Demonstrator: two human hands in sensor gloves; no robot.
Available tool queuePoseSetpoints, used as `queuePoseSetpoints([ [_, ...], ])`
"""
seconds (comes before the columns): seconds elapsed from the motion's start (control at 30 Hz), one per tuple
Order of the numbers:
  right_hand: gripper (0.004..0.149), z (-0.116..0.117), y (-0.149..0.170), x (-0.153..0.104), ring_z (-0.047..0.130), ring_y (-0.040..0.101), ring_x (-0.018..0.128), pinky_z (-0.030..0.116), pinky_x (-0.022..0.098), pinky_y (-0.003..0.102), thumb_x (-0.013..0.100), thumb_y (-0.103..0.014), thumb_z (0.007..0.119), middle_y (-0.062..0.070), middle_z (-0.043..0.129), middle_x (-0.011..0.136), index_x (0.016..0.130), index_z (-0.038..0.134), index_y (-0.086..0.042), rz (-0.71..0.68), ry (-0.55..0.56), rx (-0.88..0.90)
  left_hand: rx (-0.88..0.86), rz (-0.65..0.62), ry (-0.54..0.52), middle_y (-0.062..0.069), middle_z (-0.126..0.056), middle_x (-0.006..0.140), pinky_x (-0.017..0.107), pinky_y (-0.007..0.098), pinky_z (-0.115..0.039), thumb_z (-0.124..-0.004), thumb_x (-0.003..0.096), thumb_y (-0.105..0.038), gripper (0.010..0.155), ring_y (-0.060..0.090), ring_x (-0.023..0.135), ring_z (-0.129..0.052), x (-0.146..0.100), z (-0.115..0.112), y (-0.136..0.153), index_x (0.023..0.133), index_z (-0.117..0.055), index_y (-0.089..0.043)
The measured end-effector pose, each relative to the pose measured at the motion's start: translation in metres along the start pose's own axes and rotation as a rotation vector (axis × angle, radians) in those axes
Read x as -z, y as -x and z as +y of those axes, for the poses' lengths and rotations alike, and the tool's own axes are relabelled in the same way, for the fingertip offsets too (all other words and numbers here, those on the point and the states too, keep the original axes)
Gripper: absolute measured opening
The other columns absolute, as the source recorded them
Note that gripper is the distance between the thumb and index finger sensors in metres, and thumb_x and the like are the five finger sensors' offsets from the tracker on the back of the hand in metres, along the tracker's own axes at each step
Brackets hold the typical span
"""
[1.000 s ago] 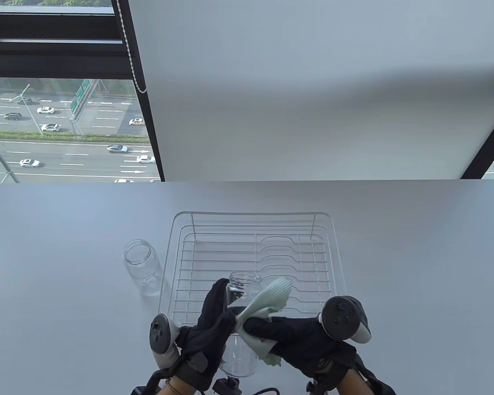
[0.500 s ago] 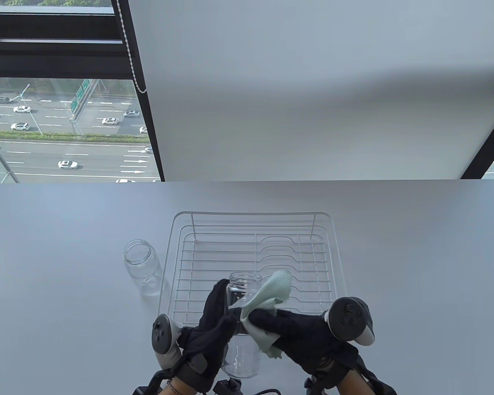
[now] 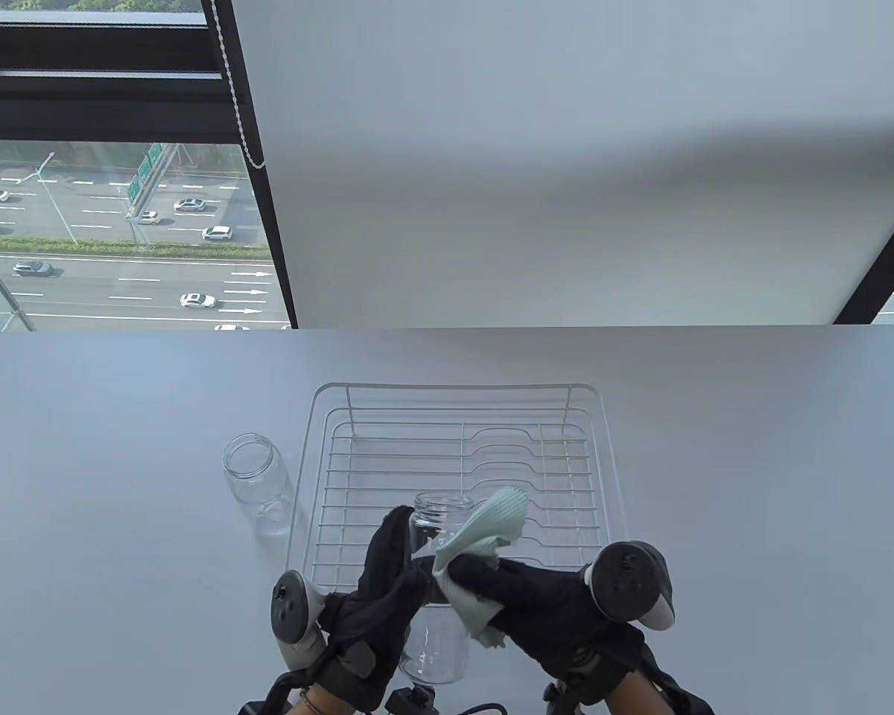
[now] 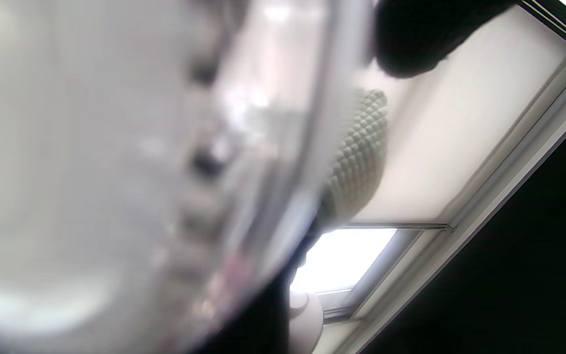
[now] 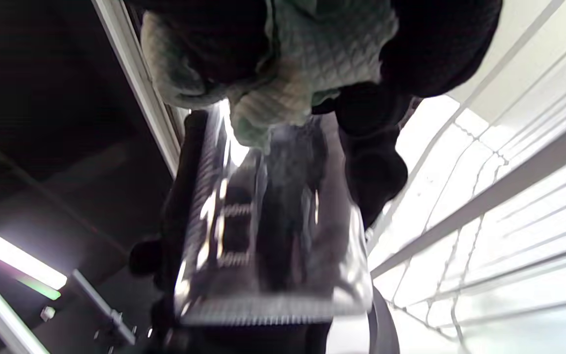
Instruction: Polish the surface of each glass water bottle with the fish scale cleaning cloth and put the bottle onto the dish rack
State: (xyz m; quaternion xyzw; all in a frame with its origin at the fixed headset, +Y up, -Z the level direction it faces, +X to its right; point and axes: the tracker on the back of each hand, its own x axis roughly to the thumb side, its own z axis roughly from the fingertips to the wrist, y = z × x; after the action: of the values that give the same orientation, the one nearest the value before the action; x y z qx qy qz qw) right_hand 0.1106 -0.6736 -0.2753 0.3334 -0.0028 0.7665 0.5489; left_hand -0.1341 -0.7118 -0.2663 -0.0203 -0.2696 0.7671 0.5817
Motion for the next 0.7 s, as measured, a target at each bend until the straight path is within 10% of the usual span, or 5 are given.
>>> queuePoseSetpoints([
  [0.23, 0.053, 0.023, 0.007, 0.007, 0.095, 0.03, 0.06, 0.078, 0.051, 0.051, 0.053, -0.032, 0.08, 0.016, 0.084, 0.075, 0.094, 0.062, -0.059, 0.078, -0.602, 0.102, 0.012, -0.018, -0.064, 0.02, -0.035, 0.113, 0.058, 0.065, -0.075, -0.072, 0.0527, -0.054, 0.085, 0.059, 0.083, -0.076, -0.001, 0.005, -0.002, 0.111, -0.026, -0.013],
  [0.33, 0.053, 0.015, 0.004, 0.008, 0.093, 0.03, 0.062, 0.077, 0.053, 0.05, 0.054, -0.034, 0.079, 0.017, 0.083, 0.077, 0.096, 0.06, -0.059, 0.045, -0.467, 0.031, 0.004, -0.003, -0.064, 0.02, -0.033, 0.114, 0.058, 0.064, -0.075, -0.071, 0.0528, -0.054, 0.085, 0.059, 0.083, -0.075, -0.001, 0.006, 0.0, 0.111, -0.024, -0.013],
  [0.47, 0.056, 0.001, 0.005, 0.001, 0.093, 0.03, 0.065, 0.077, 0.054, 0.049, 0.053, -0.037, 0.078, 0.013, 0.083, 0.082, 0.099, 0.054, -0.058, 0.011, 0.027, 0.035, 0.014, 0.003, 0.002, 0.021, -0.031, 0.114, 0.059, 0.065, -0.074, -0.073, 0.0523, -0.052, 0.087, 0.06, 0.085, -0.073, 0.0, 0.003, -0.002, 0.111, -0.022, -0.013],
  [0.63, 0.053, 0.022, 0.005, 0.008, 0.094, 0.029, 0.062, 0.077, 0.053, 0.05, 0.054, -0.033, 0.079, 0.014, 0.083, 0.078, 0.095, 0.059, -0.06, 0.063, -0.578, 0.06, -0.019, -0.042, -0.091, 0.021, -0.034, 0.113, 0.059, 0.066, -0.075, -0.075, 0.052, -0.051, 0.085, 0.06, 0.084, -0.074, 0.0, 0.01, -0.003, 0.111, -0.026, -0.013],
  [0.7, 0.052, 0.03, 0.006, 0.009, 0.096, 0.031, 0.059, 0.078, 0.051, 0.051, 0.053, -0.032, 0.081, 0.017, 0.085, 0.075, 0.094, 0.063, -0.058, 0.075, -0.623, 0.076, 0.028, -0.034, -0.072, 0.021, -0.036, 0.113, 0.058, 0.065, -0.076, -0.075, 0.0518, -0.052, 0.085, 0.06, 0.083, -0.076, 0.0, 0.012, -0.003, 0.111, -0.028, -0.013],
])
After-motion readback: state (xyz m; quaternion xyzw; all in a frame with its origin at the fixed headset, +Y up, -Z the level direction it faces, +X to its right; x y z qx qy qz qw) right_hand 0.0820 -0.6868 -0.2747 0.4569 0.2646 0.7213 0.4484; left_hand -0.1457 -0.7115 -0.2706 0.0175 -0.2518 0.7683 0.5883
